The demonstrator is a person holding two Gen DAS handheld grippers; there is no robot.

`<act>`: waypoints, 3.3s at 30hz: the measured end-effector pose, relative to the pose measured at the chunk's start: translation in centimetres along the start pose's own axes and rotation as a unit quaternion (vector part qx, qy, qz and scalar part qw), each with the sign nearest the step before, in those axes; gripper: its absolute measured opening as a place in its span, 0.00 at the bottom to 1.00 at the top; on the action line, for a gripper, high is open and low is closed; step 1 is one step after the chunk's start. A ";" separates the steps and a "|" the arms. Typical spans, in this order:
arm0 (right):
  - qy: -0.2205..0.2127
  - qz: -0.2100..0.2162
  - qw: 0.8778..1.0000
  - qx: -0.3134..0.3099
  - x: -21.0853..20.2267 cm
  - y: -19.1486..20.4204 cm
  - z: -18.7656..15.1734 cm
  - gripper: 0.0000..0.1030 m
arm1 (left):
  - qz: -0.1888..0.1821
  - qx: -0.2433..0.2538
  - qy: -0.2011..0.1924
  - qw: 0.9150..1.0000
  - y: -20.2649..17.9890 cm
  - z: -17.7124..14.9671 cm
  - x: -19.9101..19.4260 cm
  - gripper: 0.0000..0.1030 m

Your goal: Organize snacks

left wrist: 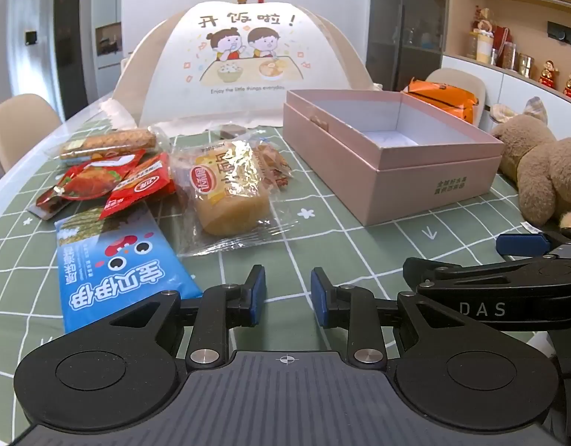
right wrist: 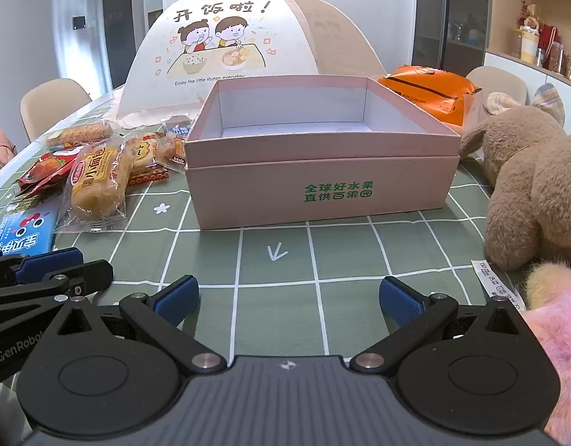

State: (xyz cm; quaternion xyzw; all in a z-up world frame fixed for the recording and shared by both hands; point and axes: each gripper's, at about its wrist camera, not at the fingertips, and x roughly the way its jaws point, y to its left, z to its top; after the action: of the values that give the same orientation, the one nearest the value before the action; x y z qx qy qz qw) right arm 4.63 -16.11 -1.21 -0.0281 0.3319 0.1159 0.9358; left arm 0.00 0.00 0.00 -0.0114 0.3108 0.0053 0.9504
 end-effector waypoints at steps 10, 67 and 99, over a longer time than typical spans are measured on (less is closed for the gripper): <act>0.000 0.000 1.000 0.000 0.0 0.0 0.0 1.00 | 0.000 0.000 0.000 1.000 0.0 0.0 0.0 0.30; 0.000 0.000 1.000 0.000 -0.1 0.0 0.0 1.00 | 0.001 0.001 0.000 1.000 -0.1 -0.3 -0.3 0.30; 0.095 0.141 0.983 -0.067 5.1 9.7 11.6 0.95 | -0.013 -0.208 0.065 0.976 17.8 2.9 -9.0 0.28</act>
State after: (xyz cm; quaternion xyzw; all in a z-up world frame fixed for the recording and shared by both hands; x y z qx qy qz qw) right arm 13.28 -4.16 4.82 -0.0543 0.4117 0.2650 0.8702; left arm -5.87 17.84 7.34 -0.2130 0.3640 0.0562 0.9050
